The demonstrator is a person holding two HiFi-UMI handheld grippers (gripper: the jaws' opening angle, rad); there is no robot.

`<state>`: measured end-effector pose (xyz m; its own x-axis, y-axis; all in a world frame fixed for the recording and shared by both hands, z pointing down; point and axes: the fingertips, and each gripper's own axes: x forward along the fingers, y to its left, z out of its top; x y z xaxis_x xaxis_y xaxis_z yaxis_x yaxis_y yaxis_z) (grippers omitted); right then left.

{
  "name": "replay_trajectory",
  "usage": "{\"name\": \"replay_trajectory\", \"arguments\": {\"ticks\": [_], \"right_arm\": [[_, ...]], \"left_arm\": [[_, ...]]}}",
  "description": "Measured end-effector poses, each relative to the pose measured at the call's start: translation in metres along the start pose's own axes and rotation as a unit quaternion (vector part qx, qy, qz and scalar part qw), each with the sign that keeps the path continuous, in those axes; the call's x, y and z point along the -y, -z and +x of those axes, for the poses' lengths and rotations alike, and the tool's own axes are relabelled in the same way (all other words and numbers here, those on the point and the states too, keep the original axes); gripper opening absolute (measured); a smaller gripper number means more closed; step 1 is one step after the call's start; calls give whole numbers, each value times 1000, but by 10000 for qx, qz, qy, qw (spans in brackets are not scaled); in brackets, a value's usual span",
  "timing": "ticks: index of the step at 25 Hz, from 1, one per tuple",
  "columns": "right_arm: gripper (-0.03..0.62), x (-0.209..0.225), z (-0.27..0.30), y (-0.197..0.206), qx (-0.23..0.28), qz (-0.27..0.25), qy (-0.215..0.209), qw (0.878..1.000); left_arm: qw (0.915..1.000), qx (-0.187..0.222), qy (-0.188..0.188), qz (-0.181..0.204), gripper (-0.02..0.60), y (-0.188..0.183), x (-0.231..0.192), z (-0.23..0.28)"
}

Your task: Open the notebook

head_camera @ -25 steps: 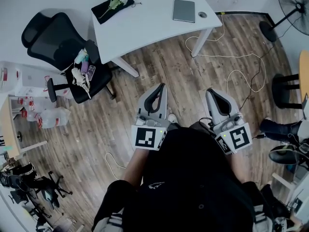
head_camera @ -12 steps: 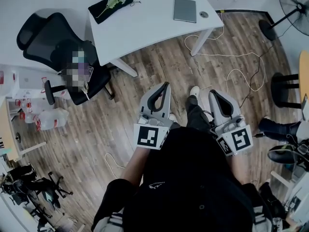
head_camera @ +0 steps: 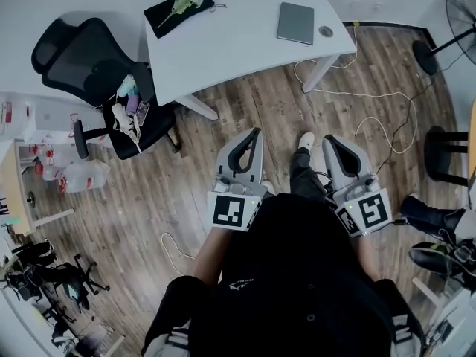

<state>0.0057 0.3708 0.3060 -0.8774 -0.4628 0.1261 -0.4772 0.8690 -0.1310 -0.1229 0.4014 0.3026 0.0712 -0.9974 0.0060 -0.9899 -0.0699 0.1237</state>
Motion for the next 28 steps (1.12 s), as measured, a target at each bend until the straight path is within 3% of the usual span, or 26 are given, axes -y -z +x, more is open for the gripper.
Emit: {"name": "replay_trajectory", "arguments": {"ticks": [9, 18, 28], "right_arm": [[6, 72, 47, -20, -92, -23, -278, 9996], [6, 152, 89, -43, -123, -76, -644, 9978], [6, 223, 115, -61, -128, -54, -941, 9955]], "left_arm": [[9999, 49, -149, -53, 6, -8, -2, 83], [9985, 92, -533, -25, 6, -17, -5, 168], [9960, -209, -873, 23, 6, -8, -2, 238]]}}
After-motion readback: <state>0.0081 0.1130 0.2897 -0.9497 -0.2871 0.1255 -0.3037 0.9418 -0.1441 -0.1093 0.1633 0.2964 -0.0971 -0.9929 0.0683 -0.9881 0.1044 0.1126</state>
